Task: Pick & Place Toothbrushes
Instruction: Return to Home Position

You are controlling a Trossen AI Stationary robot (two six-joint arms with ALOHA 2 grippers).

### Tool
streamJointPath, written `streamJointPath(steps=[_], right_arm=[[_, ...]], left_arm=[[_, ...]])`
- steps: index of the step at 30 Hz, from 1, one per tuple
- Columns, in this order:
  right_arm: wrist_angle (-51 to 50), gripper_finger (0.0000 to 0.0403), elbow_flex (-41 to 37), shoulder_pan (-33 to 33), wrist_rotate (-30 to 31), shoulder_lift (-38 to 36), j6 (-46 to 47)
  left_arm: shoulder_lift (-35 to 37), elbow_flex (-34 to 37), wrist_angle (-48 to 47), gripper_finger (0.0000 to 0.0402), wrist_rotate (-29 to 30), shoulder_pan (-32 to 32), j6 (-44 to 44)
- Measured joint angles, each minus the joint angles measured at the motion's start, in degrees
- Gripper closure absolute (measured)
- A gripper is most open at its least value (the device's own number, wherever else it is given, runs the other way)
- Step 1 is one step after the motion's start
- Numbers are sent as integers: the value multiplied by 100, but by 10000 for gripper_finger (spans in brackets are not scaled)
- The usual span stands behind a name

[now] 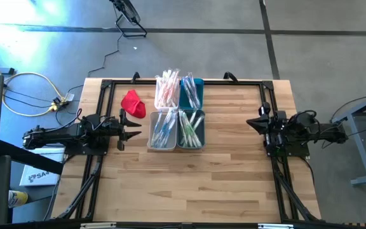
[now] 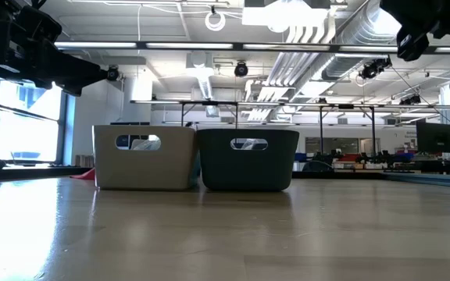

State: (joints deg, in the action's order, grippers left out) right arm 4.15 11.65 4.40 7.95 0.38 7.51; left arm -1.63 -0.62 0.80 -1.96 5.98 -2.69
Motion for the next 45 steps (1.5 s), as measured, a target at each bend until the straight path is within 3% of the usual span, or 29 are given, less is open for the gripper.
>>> streamJointPath(steps=[5, 12, 30, 45], right_arm=[[-345, 401, 4, -2, 374, 0, 43], [-464, 401, -163, -2, 327, 34, 249], [1284, 401, -1115, -1, 195, 23, 285], [518, 400, -1120, -1, 32, 26, 504]], left_arm=[[0, 0, 0, 265, 2, 0, -1], [0, 0, 0, 265, 5, -1, -1], [0, 0, -2, 265, 13, 0, 0], [0, 0, -2, 265, 9, -1, -1]])
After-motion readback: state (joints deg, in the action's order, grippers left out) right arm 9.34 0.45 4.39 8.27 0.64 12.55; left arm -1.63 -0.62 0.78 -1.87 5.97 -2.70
